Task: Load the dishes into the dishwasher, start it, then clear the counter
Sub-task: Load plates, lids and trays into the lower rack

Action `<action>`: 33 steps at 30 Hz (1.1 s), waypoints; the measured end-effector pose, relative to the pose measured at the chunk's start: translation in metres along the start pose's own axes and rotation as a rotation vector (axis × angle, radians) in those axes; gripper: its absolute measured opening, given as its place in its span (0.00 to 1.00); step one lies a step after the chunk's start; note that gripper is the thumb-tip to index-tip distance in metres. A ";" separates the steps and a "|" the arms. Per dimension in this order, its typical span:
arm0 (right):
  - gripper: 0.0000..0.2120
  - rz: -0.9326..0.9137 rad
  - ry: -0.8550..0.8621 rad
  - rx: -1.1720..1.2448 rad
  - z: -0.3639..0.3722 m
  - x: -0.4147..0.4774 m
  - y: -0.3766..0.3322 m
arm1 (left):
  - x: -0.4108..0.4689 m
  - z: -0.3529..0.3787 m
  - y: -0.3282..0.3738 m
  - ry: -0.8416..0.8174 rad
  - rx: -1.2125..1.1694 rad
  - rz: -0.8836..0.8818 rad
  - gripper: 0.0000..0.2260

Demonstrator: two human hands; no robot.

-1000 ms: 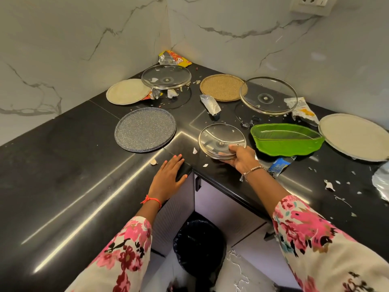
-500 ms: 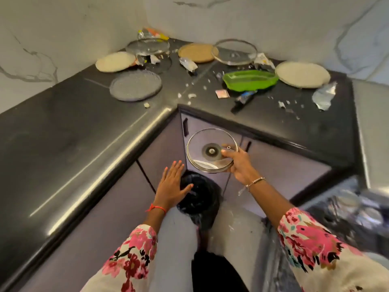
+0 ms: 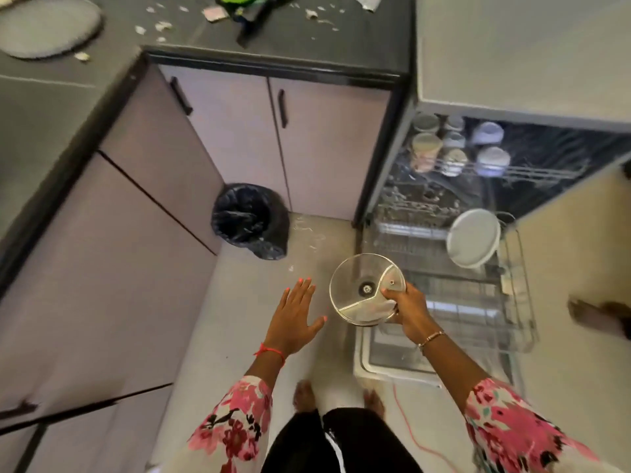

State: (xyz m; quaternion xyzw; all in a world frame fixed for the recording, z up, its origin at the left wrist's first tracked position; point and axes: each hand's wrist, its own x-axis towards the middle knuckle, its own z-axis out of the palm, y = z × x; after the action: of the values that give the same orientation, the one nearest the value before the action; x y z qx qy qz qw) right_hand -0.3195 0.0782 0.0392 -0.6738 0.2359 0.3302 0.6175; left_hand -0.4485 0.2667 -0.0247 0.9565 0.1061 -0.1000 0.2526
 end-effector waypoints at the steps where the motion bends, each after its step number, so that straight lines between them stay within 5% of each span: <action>1: 0.10 0.010 0.029 0.014 -0.023 -0.003 0.008 | 0.001 0.011 0.015 -0.025 0.001 0.031 0.39; 10: 0.16 0.014 0.205 0.087 -0.229 0.022 0.058 | 0.038 0.116 0.162 -0.205 0.004 0.175 0.40; 17: 0.10 -0.076 0.399 -0.227 -0.358 0.105 0.066 | 0.082 0.220 0.250 -0.306 -0.020 0.157 0.36; 20: 0.04 -0.153 0.458 -0.338 -0.383 0.148 0.070 | 0.100 0.257 0.266 -0.325 -0.001 0.143 0.35; 24: 0.14 -0.276 0.455 -0.442 -0.393 0.206 0.077 | 0.128 0.316 0.261 -0.358 0.035 0.175 0.33; 28: 0.05 -0.395 0.401 -0.579 -0.392 0.262 0.097 | 0.153 0.367 0.245 -0.367 0.094 0.142 0.26; 33: 0.06 -0.512 0.331 -0.702 -0.380 0.311 0.118 | 0.166 0.413 0.228 -0.419 0.108 0.121 0.24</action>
State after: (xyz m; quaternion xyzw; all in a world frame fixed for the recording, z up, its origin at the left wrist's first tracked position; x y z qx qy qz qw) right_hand -0.1381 -0.2838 -0.2627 -0.9222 0.0313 0.1151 0.3678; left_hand -0.2882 -0.1102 -0.3119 0.9317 -0.0117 -0.2866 0.2230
